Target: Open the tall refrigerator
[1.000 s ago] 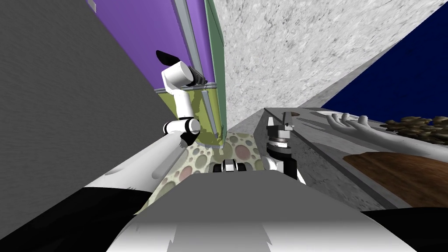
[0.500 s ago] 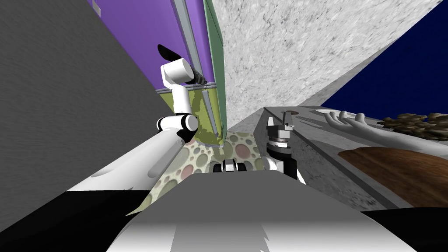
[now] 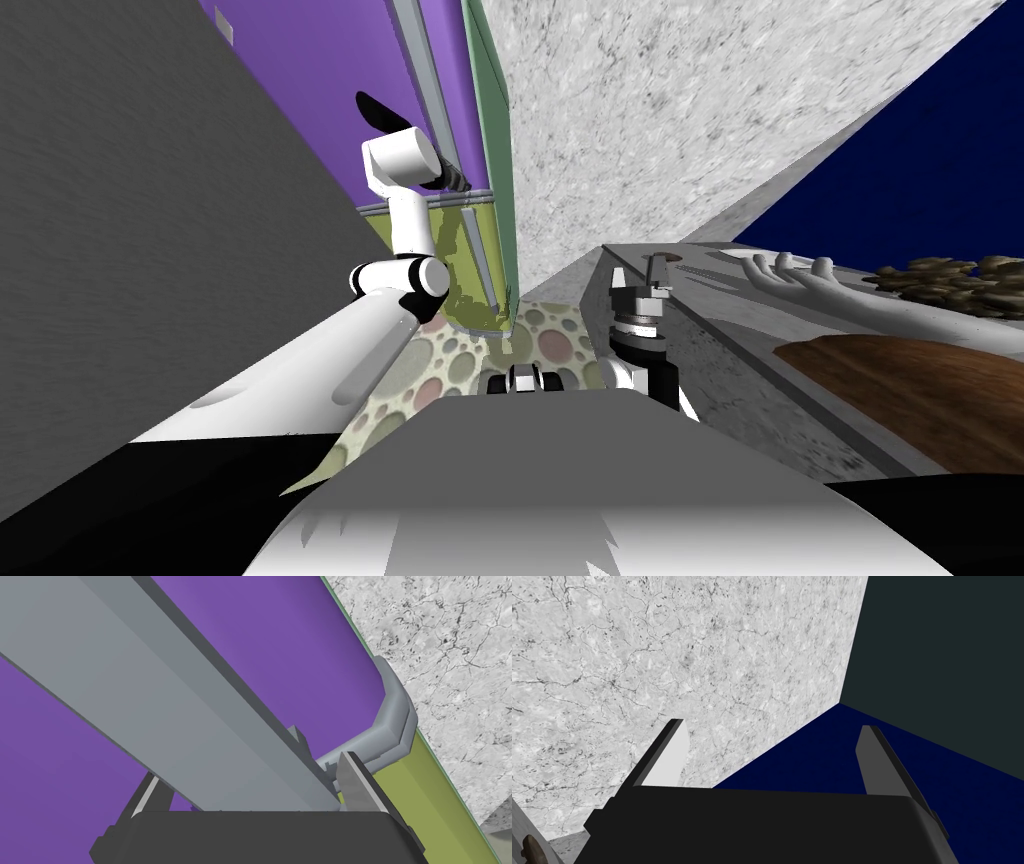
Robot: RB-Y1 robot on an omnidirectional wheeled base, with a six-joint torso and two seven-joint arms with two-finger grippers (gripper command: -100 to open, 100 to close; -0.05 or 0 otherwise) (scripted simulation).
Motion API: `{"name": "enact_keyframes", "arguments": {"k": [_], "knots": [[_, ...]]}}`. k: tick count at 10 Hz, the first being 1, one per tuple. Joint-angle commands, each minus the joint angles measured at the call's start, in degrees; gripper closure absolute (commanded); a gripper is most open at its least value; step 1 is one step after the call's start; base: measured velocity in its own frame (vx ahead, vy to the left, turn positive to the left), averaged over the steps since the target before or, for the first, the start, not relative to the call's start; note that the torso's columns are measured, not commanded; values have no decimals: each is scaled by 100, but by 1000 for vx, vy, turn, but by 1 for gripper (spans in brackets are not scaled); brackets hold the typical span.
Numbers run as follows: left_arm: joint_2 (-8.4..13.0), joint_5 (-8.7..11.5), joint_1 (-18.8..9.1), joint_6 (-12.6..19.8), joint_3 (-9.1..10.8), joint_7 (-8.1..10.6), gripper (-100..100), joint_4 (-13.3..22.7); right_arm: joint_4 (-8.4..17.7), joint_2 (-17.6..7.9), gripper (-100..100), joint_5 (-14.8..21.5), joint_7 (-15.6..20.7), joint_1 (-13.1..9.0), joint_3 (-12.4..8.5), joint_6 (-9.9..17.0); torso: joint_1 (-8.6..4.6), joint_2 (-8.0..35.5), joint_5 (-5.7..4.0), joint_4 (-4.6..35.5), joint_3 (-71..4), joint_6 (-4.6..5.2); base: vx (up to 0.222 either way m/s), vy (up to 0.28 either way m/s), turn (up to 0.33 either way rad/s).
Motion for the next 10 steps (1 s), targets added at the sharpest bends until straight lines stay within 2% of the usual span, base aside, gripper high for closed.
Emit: {"name": "enact_keyframes", "arguments": {"k": [1,3,4,5,7,8,10], "knots": [[-66,126,-32,18,-2,-59,100,-18,0,0,0,0,0,-1,0,0,-1,13,-1,1,9,2,-64,153,-30],[-207,377,-88,67,-13,-182,100,-44,1,-3,0,0,0,-4,-2,1,65,73,22,10,51,1,-240,324,-97],[-207,377,-88,67,-13,-182,100,-44,2,-3,0,0,0,-4,-2,1,54,86,23,19,64,-11,-178,258,-63],[-278,503,-116,92,-18,-244,100,-57,2,-2,0,0,0,-3,-1,1,24,34,17,26,27,-28,-132,234,-35],[-419,754,-172,141,-28,-367,100,-83,1,-3,0,0,0,-3,-2,1,46,15,15,27,6,-21,-228,304,-74],[-419,754,-172,141,-28,-367,100,-83,2,-3,0,0,0,-4,-2,1,38,36,15,27,21,-16,-169,237,-39],[-560,1005,-228,190,-39,-489,100,-109,1,-2,0,0,0,-2,-2,1,33,4,11,32,0,-23,-157,292,-48]]}}
